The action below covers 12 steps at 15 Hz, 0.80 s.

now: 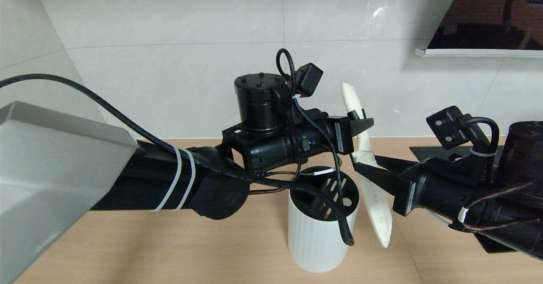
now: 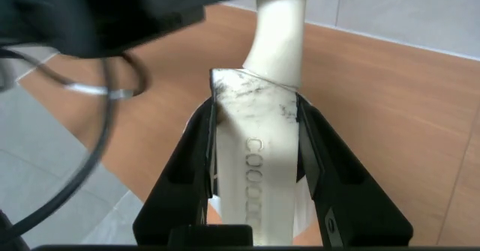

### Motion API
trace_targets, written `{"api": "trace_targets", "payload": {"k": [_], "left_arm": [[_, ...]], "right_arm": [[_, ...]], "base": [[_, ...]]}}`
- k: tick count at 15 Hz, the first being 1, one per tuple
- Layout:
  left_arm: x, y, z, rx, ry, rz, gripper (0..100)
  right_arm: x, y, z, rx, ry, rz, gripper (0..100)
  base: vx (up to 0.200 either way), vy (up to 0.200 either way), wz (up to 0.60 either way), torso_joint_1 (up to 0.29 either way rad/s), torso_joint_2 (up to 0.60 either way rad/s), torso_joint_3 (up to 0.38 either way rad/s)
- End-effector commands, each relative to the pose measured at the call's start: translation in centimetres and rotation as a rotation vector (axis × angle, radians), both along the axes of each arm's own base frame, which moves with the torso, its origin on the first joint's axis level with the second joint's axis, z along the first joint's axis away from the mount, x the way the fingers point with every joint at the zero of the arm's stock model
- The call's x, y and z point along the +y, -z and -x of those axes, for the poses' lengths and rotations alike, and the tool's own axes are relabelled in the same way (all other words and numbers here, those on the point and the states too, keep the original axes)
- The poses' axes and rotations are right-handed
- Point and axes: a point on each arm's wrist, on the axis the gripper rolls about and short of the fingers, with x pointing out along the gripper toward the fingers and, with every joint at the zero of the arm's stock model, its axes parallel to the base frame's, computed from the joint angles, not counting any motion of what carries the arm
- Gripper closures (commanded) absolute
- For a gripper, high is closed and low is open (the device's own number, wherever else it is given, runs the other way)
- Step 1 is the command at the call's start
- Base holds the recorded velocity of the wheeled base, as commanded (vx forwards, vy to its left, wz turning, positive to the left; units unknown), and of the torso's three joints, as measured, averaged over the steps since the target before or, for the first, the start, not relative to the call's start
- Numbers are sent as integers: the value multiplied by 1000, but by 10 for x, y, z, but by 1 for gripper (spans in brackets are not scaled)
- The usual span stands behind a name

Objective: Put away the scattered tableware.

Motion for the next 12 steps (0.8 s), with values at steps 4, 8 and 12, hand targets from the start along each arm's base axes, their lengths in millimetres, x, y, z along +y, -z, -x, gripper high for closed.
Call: {"api": "trace_targets", "payload": {"k": [4, 8, 12], "left_arm": [[3, -9, 3, -16, -2, 15, 100], [19, -38, 16, -67, -17, 58, 100], [62, -67, 31, -150, -82, 61, 100]], "right_arm": [[-1, -1, 1, -2, 0, -1, 0], [-14, -21, 13, -70, 17, -50, 0], [-47, -41, 6, -145, 154, -91, 0]], "base": [[0, 0, 0, 0, 0, 0], [0, 0, 0, 0, 0, 0], [0, 0, 0, 0, 0, 0]]}}
